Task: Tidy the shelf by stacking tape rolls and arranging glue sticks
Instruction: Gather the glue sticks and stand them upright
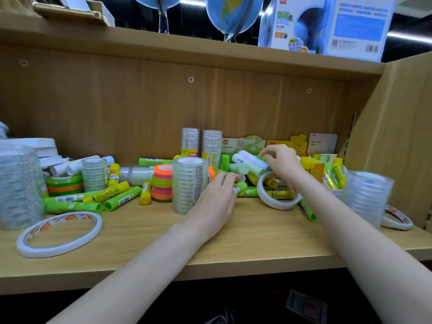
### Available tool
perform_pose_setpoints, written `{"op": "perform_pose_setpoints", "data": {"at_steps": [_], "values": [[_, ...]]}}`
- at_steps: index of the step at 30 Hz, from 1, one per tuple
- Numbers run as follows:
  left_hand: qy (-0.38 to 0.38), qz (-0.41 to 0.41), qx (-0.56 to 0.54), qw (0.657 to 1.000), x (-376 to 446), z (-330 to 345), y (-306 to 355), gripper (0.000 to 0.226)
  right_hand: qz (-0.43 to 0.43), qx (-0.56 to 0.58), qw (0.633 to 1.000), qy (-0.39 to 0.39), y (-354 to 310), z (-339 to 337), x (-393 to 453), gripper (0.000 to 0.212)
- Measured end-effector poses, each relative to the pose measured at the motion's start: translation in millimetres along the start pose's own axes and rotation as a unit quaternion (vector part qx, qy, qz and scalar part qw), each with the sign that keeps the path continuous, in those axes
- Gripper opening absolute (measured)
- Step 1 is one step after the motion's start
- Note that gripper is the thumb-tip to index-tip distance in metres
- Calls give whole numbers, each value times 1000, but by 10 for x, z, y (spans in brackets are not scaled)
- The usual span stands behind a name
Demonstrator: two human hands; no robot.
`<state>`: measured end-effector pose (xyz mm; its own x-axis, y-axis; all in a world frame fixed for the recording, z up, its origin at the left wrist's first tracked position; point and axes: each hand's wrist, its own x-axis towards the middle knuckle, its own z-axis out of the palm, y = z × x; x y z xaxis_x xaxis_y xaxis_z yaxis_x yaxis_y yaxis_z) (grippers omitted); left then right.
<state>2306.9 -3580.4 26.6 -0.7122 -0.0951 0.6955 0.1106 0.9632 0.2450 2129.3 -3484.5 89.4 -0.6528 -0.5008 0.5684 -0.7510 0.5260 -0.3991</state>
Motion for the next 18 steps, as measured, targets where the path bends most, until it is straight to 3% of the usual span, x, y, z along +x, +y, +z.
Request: {"op": "perform_pose_setpoints", "data": {"at_steps": [3, 5, 7, 10, 12, 15, 18], "values": [[-3, 3, -13, 1000, 13, 8, 11, 32, -31, 7, 998, 46, 25, -93, -124, 29], [-2, 5, -13, 1000, 20, 16, 11, 32, -79, 74, 990, 87, -4, -164, -291, 25], [12, 10, -20, 1000, 25, 12, 6, 31, -143, 148, 979, 6, -71, -194, -488, 20], [59, 22, -47, 997, 33, -7, 20, 27, -196, 131, 965, -116, -87, -107, -759, 18], [97, 33, -58, 993, 41, -25, 35, 24, -193, 157, 959, -138, -86, -70, -828, 19], [122, 36, -50, 991, 30, -35, 47, 21, -130, 305, 934, -133, -141, -149, -818, 20], [71, 4, -19, 997, -11, -14, 28, 31, -57, 380, 923, -18, -90, -271, -652, 15]]}}
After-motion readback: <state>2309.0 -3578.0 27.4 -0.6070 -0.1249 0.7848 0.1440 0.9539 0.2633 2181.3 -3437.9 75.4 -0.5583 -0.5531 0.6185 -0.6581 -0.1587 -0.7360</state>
